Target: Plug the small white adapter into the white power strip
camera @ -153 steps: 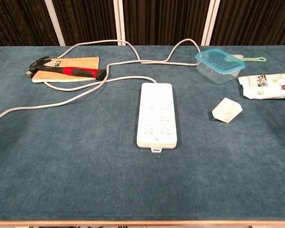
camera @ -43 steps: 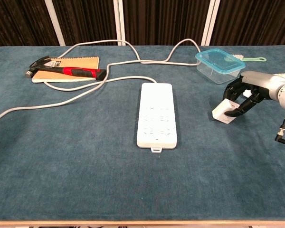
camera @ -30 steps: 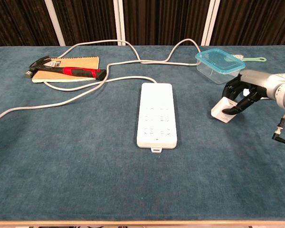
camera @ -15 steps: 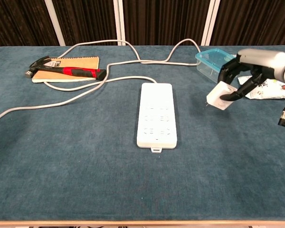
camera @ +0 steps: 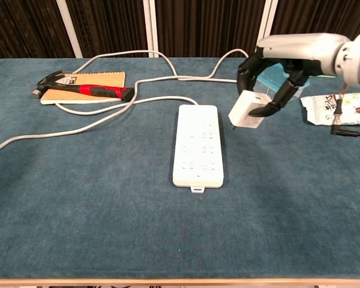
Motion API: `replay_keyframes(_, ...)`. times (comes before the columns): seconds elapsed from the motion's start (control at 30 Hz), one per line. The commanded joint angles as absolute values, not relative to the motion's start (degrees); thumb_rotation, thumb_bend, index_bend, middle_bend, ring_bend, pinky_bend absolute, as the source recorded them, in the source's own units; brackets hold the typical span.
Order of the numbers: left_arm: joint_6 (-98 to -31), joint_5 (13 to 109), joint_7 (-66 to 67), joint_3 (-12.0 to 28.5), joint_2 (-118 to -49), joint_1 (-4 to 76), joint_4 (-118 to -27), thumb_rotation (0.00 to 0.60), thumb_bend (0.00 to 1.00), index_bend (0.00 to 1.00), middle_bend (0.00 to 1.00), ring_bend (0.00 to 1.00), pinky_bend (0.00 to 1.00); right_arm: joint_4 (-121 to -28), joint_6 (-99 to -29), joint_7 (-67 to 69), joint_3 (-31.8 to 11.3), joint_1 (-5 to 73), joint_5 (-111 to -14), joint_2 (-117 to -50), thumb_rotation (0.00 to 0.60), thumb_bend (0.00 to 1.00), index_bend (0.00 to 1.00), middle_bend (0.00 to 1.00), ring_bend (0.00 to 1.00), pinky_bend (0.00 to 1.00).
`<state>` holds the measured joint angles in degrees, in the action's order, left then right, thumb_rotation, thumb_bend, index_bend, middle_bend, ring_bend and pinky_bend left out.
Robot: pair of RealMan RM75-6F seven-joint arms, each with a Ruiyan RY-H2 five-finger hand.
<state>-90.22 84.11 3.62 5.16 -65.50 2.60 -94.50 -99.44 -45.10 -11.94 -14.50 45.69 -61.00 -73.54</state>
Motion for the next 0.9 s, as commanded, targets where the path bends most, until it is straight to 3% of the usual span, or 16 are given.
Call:
replay_keyframes(0.03,-90.0,83.9,3.6,5.2,-65.5,2.7,-94.4,0.6,0.07,0.17,0.0,0.0,0.0,-98.5,-44.4,-14.8,-15.2,48.2,-57.2,-74.8,0.6,0.49,0.59,0.58,0.3,0.04)
replay_keyframes(0.53,-89.3,83.5,3.3,5.3,-65.5,3.0,-94.2,0.6,0.07,0.17,0.0,0.0,0.0,-94.4,-54.5,-36.6,-15.1,61.0,-26.6,-82.5,0.6,0.49,0.59,0.58,0.3,0.04)
replay_keyframes(0.9,-89.0,83.1,2.6,5.5,-65.3,3.2,-94.1,0.6,0.07,0.17,0.0,0.0,0.0,-91.3,-58.3,-42.7,-16.3,66.0,-14.8,-86.6,0.6,0.49,0.59,0.58,0.3,0.04)
